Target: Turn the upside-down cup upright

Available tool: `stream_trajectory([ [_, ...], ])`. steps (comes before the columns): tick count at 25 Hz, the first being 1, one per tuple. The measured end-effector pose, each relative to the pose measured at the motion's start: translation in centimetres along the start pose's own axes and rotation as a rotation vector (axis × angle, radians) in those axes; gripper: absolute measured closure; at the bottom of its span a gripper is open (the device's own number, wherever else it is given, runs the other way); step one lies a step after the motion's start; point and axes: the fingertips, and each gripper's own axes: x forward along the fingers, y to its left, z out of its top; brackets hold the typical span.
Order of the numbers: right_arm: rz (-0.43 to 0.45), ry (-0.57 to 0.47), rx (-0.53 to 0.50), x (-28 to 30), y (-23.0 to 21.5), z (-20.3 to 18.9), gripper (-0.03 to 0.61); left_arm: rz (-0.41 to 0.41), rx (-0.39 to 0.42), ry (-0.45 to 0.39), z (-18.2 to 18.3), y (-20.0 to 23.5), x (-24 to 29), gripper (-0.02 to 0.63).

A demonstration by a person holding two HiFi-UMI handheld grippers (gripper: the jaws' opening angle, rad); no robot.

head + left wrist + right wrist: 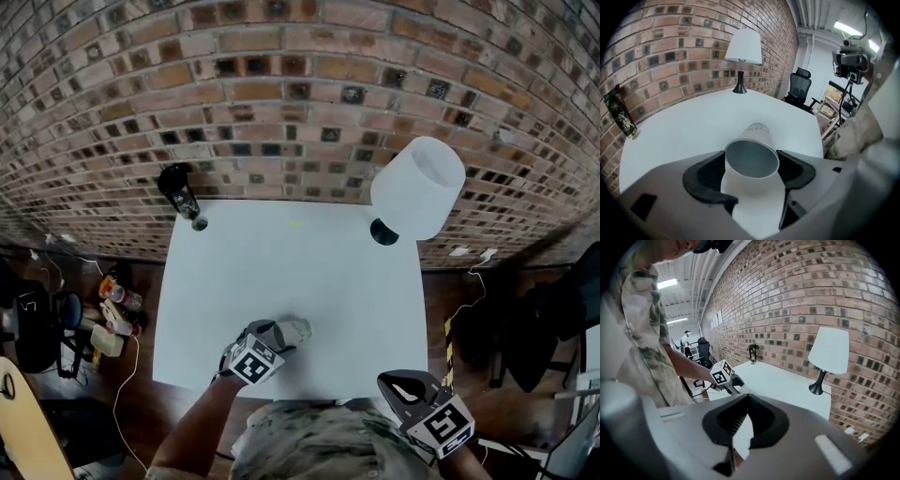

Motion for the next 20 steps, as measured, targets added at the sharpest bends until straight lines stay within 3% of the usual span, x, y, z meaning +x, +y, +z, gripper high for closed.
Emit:
stream_trajectory([
  [7,-0.020,0.021,0.011,1.2,1.0,0.0,0.577,0.009,0.135,0.059,-0.7,1.9,0.5,0.267],
  [16,-0.060,0.014,0.047,0.8,1.4,-0.3,0.577,-0.014,0.181,0.092,-1.2,2.5,0.6,0.264],
  [20,-0.075,0.003,0.057,0.3,1.1,-0.2,0.576,0.011,0.194,0.088,-0.7,2.7,-0.2,0.223],
])
